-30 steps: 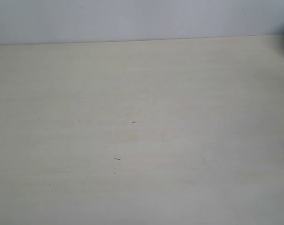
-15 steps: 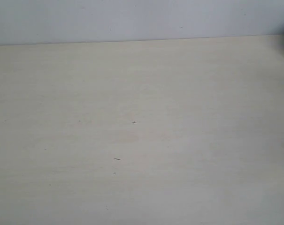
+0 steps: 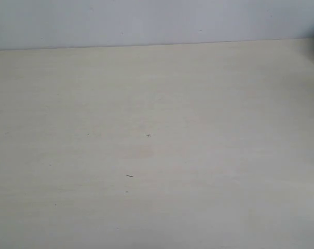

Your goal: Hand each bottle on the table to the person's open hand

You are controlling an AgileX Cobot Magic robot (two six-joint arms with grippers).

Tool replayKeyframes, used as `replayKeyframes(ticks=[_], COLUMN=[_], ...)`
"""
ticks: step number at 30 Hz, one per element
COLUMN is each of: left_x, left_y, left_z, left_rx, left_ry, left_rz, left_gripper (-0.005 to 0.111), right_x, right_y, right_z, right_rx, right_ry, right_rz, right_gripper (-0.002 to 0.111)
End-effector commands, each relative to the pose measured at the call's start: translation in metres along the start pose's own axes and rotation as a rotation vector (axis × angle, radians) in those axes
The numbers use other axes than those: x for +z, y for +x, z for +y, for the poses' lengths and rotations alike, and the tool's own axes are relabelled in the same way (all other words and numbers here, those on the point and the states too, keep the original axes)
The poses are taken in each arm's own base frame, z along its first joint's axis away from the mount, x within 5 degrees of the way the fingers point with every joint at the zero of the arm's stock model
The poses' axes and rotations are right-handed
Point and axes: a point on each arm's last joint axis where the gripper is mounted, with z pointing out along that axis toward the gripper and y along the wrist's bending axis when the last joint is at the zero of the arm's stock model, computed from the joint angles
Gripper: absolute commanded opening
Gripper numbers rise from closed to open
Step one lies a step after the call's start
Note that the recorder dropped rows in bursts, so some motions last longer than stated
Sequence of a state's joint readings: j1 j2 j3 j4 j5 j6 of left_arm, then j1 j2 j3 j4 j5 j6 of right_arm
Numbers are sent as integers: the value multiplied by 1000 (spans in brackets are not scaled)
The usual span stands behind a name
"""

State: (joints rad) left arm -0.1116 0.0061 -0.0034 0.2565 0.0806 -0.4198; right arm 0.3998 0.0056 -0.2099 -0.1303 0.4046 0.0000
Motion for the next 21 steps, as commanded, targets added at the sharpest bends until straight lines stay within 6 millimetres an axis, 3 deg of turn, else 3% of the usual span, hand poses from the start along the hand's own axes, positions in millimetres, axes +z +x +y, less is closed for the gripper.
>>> replayKeyframes(ticks=[1, 14, 21], left_x=[0, 0, 0], left_y=[1, 1, 1], left_z=[0, 0, 0], left_rx=[0, 0, 0], left_ry=[-4, -4, -4], left_rz=[-1, -1, -1], left_gripper=[1, 1, 1], right_x=[-2, -2, 17], right_y=[-3, -5, 32], right_z=[-1, -1, 2], right_rx=[-1, 1, 22], right_ry=[6, 5, 94], right_rz=[-23, -45, -147], right_gripper=[8, 8, 8])
